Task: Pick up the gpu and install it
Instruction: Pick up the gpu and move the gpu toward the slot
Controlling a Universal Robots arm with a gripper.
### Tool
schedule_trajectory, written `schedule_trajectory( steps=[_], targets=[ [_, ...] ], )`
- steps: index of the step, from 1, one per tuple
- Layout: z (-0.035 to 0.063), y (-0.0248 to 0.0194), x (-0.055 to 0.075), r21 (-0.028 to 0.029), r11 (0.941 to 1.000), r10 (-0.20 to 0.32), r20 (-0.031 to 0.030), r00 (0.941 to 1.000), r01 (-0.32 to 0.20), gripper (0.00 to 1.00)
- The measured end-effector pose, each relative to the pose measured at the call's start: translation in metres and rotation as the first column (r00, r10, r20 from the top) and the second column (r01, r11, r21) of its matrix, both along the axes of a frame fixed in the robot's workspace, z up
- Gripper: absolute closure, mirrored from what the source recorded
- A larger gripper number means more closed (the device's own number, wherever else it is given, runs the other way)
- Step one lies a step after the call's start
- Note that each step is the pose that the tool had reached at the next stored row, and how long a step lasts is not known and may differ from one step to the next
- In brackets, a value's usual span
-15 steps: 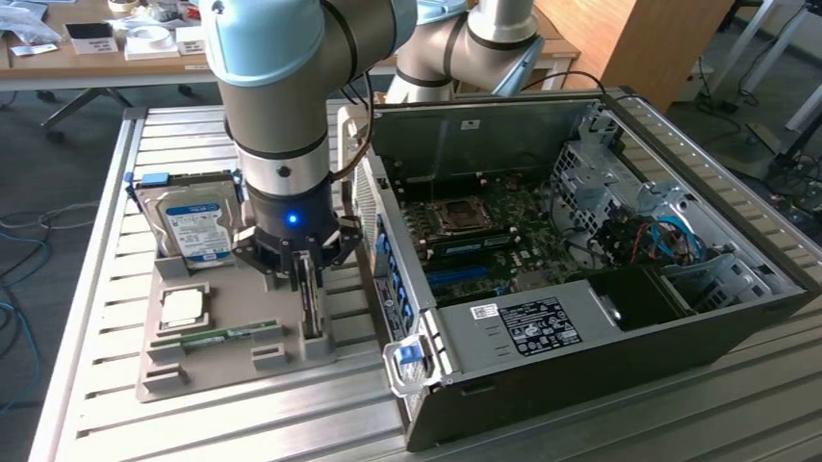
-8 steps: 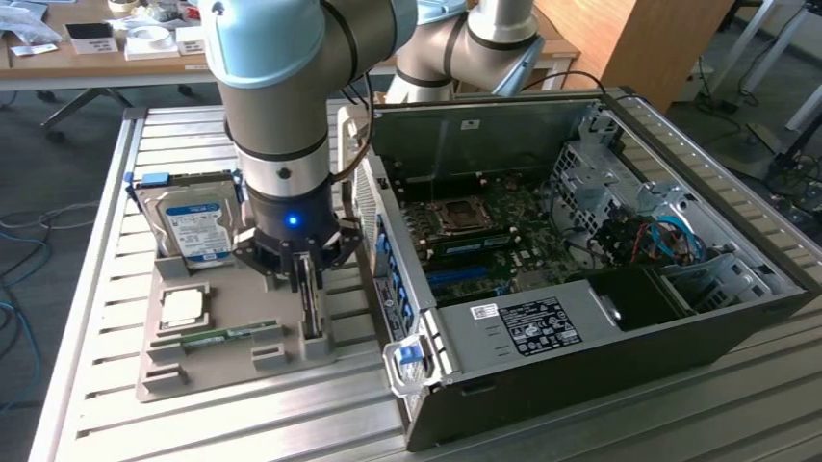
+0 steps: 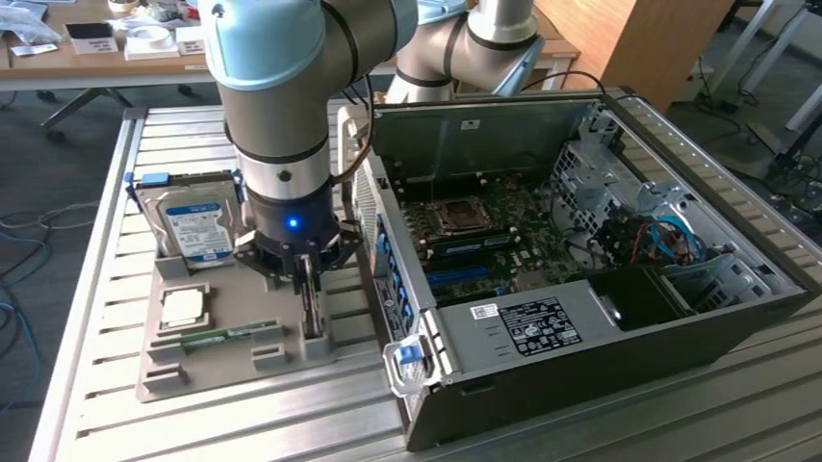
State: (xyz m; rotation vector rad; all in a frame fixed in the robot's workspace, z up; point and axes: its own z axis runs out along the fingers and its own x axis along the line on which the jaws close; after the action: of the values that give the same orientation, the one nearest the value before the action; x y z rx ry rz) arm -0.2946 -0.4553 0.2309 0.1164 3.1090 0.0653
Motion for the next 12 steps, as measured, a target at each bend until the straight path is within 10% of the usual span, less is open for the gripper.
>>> schedule_trajectory(
  steps=[12],
  targets=[
    [0.0, 0.0, 0.0, 0.0, 1.0, 0.0, 0.0, 1.0, 0.0, 0.73]
  ],
)
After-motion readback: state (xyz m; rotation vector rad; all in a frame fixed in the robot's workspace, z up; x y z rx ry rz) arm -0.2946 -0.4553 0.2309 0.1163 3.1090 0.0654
